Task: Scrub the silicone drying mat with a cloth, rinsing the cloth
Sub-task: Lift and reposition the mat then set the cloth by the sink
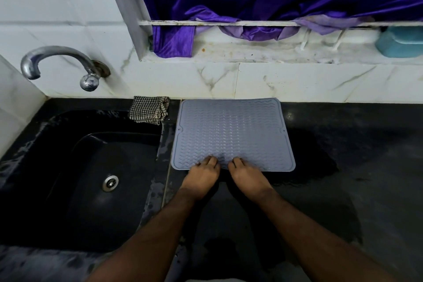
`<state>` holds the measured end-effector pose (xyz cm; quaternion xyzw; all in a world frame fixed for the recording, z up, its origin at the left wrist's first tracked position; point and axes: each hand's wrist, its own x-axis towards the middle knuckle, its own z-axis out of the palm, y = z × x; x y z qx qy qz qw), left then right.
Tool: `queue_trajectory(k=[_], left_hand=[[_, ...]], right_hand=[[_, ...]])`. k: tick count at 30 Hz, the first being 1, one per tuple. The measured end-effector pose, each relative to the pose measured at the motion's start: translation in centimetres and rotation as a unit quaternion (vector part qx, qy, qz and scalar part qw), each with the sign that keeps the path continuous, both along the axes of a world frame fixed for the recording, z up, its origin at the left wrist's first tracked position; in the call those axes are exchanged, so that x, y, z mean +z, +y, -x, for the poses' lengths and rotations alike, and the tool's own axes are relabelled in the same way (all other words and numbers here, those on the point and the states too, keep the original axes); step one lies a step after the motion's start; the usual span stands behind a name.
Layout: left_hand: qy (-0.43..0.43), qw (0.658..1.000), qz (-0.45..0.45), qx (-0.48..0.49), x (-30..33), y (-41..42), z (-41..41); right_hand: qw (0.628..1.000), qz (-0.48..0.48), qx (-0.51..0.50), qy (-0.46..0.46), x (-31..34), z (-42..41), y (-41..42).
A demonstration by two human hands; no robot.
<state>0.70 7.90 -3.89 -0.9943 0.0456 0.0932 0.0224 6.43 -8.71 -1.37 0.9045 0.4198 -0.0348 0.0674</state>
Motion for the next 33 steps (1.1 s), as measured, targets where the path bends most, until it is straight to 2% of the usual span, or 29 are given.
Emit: queue_trajectory(k=[4, 14, 25, 31, 33], left_hand=[[-0.006, 1.0, -0.002, 0.016, 0.0, -0.2, 0.2], [-0.026, 0.999, 0.005, 0.046, 0.6, -0.6, 0.7], [-0.021, 0.998, -0.046, 0.026, 0.9, -0.9, 0.9], [-0.014, 0.998, -0.054, 0.017, 0.6, -0.8, 0.8], [-0.013, 0.999, -0.031, 0.017, 0.5, -0.4, 0.3]], right_hand=[[0.999, 0.026, 0.013, 0.019, 0.4, -0.4, 0.4], [0.999, 0.044, 0.008, -0.002, 0.6, -0.5, 0.4], [0.999, 0.048, 0.021, 0.001, -0.4, -0.4, 0.6], [0.999, 0.047, 0.015, 0.007, -0.7, -0.5, 0.7], [0.999, 0.037, 0.017, 0.015, -0.7, -0.9, 0.8]])
